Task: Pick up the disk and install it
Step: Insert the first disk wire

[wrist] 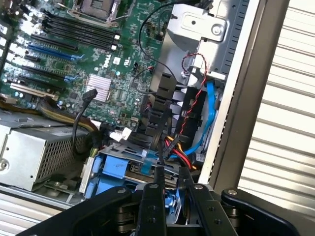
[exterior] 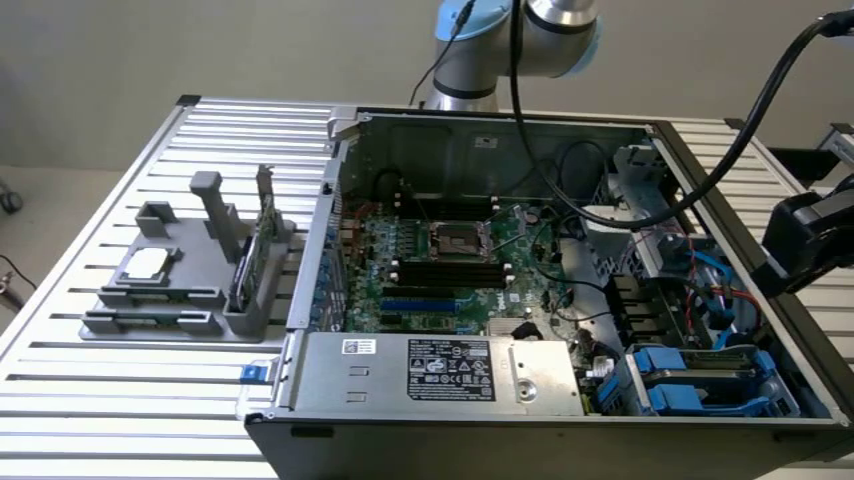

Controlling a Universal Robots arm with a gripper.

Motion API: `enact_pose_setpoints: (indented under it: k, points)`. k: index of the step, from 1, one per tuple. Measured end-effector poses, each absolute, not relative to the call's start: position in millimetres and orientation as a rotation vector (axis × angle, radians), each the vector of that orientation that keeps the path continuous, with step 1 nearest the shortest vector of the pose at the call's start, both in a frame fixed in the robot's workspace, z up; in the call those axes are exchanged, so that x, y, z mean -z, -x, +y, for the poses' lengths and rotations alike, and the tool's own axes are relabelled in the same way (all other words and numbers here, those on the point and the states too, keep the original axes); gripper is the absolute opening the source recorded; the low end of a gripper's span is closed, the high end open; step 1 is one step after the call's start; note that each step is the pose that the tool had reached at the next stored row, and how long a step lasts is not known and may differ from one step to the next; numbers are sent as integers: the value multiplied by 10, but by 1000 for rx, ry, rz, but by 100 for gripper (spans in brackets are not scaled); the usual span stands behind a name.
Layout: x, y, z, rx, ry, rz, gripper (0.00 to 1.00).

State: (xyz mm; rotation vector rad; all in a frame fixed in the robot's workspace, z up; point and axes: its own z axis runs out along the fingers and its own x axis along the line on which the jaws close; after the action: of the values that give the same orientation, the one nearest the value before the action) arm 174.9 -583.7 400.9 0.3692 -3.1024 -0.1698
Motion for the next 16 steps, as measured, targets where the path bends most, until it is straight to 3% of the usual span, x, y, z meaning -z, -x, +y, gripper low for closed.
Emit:
enact_pose_setpoints:
  k: [16]
  points:
    - [-3959,-1749,-5837,172,85,-3139,26]
